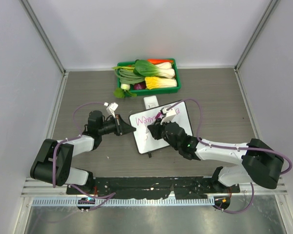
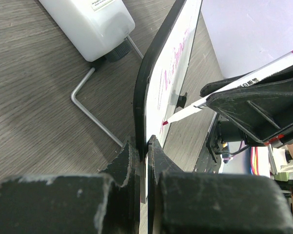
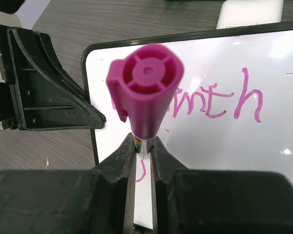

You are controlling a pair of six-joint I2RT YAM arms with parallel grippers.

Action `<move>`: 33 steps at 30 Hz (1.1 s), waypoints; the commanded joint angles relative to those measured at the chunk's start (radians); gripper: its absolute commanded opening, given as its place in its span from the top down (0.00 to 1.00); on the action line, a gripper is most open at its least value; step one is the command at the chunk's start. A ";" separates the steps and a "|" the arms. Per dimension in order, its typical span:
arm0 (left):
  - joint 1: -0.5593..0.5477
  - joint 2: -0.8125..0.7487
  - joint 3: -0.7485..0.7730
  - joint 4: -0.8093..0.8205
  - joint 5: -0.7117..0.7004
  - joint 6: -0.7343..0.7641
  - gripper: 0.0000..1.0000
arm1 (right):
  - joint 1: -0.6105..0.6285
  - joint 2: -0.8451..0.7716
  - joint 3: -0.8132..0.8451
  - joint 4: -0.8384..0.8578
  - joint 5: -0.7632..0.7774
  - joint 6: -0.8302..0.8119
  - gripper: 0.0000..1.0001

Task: Write a sentence on the whiteboard
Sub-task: Write on the whiteboard at the whiteboard stand.

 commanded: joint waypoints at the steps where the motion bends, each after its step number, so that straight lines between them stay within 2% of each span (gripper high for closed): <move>1: 0.004 0.016 0.000 -0.046 -0.101 0.084 1.00 | -0.004 0.016 0.036 0.026 0.048 0.004 0.99; 18: 0.005 0.016 0.000 -0.046 -0.099 0.084 1.00 | -0.028 -0.015 0.054 -0.049 0.157 0.002 0.99; 33: 0.005 0.019 0.000 -0.045 -0.098 0.084 1.00 | -0.030 0.027 0.073 -0.047 0.014 -0.012 0.99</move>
